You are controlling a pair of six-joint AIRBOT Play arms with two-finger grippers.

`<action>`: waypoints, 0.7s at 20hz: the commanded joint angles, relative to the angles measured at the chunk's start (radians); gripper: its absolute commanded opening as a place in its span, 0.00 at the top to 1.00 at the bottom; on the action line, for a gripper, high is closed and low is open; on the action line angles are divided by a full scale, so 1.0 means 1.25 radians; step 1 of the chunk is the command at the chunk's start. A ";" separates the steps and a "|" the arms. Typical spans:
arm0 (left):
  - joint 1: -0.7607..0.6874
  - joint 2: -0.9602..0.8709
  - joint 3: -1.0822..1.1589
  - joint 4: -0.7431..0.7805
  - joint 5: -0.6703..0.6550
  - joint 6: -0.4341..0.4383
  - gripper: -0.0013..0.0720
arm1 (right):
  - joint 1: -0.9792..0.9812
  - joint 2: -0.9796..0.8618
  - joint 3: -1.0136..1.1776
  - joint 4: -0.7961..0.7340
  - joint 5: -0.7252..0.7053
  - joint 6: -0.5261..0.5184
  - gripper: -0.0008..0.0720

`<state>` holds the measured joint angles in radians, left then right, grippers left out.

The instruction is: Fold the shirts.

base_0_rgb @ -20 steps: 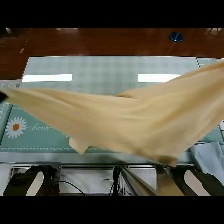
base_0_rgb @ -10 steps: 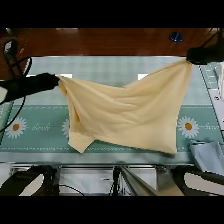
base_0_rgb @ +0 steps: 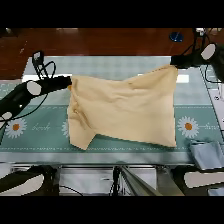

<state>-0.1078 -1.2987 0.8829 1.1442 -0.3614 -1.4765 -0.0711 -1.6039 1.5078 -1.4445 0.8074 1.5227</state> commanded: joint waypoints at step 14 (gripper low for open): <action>0.406 -0.031 0.005 -0.157 -0.712 0.313 0.05 | -0.245 0.286 -0.255 0.086 0.353 -0.100 0.25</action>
<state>0.3775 -1.2980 0.9459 1.0111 -1.1606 -1.1542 -0.3187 -1.2804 1.3098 -1.4540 1.2095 1.4532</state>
